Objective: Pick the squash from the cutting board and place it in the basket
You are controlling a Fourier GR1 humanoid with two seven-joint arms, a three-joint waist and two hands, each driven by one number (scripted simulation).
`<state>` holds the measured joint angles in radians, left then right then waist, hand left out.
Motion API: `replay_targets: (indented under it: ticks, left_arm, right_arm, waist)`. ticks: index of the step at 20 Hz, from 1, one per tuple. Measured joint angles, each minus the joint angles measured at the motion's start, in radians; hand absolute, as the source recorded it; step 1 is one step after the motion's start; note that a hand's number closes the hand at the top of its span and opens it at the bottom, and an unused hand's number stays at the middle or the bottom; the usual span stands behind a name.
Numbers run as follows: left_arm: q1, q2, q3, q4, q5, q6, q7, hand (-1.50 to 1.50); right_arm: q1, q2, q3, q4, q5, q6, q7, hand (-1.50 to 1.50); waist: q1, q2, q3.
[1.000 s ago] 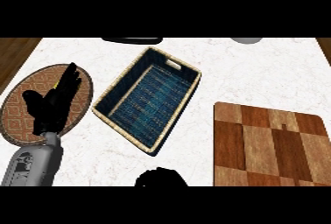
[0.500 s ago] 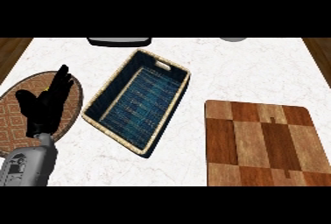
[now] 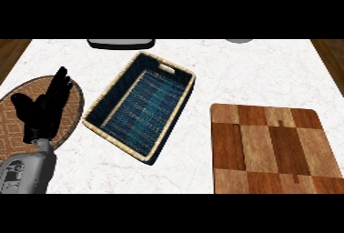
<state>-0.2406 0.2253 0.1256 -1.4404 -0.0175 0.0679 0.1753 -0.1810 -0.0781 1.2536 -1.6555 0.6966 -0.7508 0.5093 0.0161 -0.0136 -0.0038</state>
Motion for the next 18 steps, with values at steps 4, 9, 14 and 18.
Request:
replay_targets:
  ticks: [4,9,14,18]
  left_arm:
    - [0.002,-0.002,-0.002,-0.001,-0.004,0.004,-0.003,0.00]
    - [0.005,-0.002,-0.005,-0.001,-0.006,0.000,-0.006,0.00]
    - [0.012,-0.004,-0.006,-0.003,-0.007,0.001,-0.011,0.00]
    - [0.007,-0.005,-0.008,-0.007,-0.005,-0.002,-0.011,0.00]
  right_arm:
    - [-0.029,-0.010,0.006,0.002,0.055,-0.055,0.042,1.50]
    - [-0.061,-0.020,0.007,0.004,0.139,-0.071,0.105,1.50]
    - [-0.088,-0.027,0.002,0.005,0.234,-0.050,0.188,1.50]
    - [-0.115,-0.032,0.000,0.006,0.301,-0.021,0.256,1.50]
  waist:
    - [0.001,0.001,-0.001]
    - [0.005,0.003,-0.001]
    - [0.008,0.005,-0.003]
    - [0.017,0.009,-0.002]
